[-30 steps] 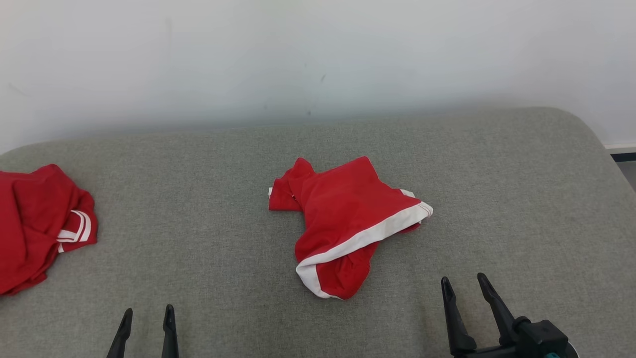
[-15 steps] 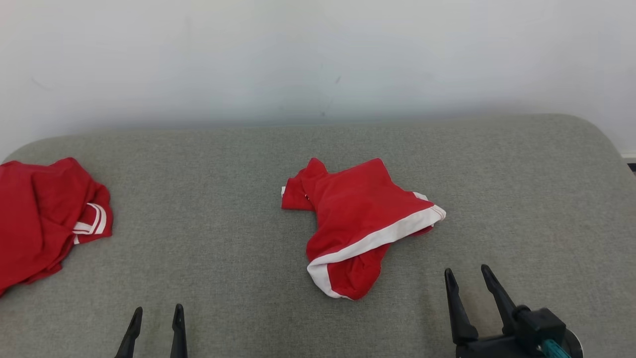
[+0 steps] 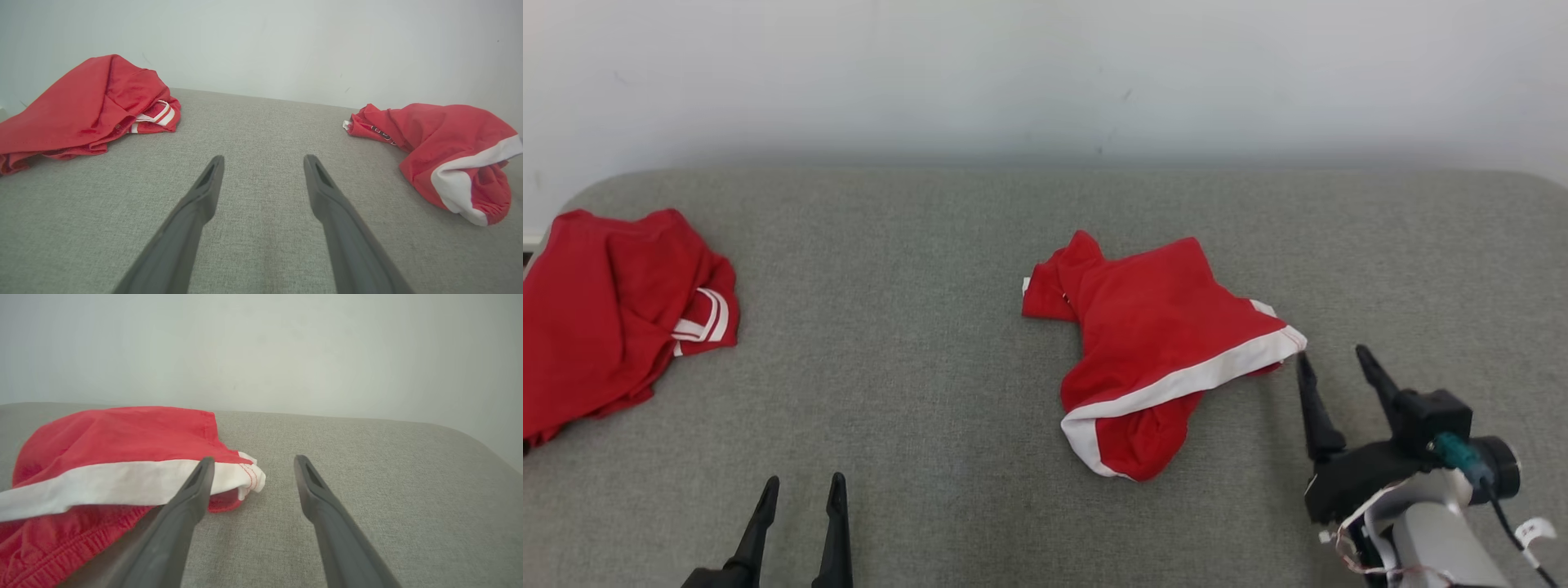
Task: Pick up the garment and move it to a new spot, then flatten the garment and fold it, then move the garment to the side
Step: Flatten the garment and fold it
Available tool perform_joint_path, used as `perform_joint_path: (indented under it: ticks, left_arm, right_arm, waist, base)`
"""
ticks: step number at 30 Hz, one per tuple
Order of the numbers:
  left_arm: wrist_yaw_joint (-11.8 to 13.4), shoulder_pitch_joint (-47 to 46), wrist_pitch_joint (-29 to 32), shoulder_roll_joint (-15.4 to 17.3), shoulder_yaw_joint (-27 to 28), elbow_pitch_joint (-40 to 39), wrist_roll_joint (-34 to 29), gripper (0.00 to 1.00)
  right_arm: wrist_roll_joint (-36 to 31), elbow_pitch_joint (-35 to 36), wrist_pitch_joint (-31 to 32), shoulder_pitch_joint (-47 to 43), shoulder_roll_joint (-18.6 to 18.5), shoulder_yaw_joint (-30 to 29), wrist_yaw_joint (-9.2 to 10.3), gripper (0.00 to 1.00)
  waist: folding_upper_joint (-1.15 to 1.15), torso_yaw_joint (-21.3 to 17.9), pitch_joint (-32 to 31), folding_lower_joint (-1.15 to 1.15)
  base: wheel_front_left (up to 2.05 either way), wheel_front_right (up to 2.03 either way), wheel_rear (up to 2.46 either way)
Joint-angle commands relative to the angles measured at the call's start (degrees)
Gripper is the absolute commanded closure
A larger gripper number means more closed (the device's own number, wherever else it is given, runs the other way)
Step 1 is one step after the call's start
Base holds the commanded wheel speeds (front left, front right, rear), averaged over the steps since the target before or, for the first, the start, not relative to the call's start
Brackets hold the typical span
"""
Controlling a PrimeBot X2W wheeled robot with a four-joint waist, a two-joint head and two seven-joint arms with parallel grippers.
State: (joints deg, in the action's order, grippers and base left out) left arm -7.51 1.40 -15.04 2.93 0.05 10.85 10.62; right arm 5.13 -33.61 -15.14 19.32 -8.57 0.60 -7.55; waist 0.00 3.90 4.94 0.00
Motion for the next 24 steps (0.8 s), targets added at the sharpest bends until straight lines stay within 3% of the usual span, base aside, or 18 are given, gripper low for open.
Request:
perform_joint_path:
  ticks: [1,8,15,16,17,18,24]
  left_arm:
    - [0.1,-1.2,-0.1,-0.1,-0.3,0.1,0.5,0.0]
    - [0.1,-3.8,-0.1,-0.1,-1.7,0.4,1.1,0.0]
    - [0.1,-5.2,-0.1,-0.1,-2.3,0.7,1.5,0.0]
    - [0.1,-5.3,-0.1,-0.1,-2.2,0.7,1.5,0.0]
    - [0.1,-5.3,-0.1,-0.1,-2.2,0.7,1.5,0.0]
    - [0.1,-5.2,-0.1,-0.1,-2.1,0.8,1.5,0.0]
    - [0.1,-4.5,-0.1,-0.1,-1.4,0.8,1.8,0.0]
  right_arm:
    - [0.4,-1.7,-0.1,2.3,-1.2,0.0,0.13,0.0]
    - [1.5,-9.3,-0.1,9.5,-3.8,1.8,0.13,0.0]
    - [4.1,-17.4,-0.1,13.3,-4.0,3.9,0.13,0.01]
    - [4.5,-17.6,-0.1,13.6,-4.1,4.2,0.13,0.56]
    - [4.5,-17.6,-0.1,13.6,-4.1,4.2,0.13,0.56]
    - [4.8,-17.8,-0.1,13.7,-4.1,4.5,0.13,1.0]
    - [6.6,-16.5,-0.1,12.9,-4.1,5.7,0.13,1.0]
  waist:
    - [0.0,1.5,2.1,0.0]
    - [0.0,3.4,5.7,0.0]
    - [0.0,4.6,6.5,0.0]
    - [0.0,4.7,6.4,0.0]
    - [0.0,4.7,6.4,0.0]
    - [0.0,4.6,6.4,0.0]
    - [0.0,3.5,5.6,0.0]
  base:
    - [0.0,0.0,0.0]
    - [0.0,0.0,0.0]
    - [0.0,0.0,0.0]
    - [0.0,0.0,0.0]
    - [0.0,0.0,0.0]
    - [0.0,0.0,0.0]
    - [0.0,0.0,0.0]
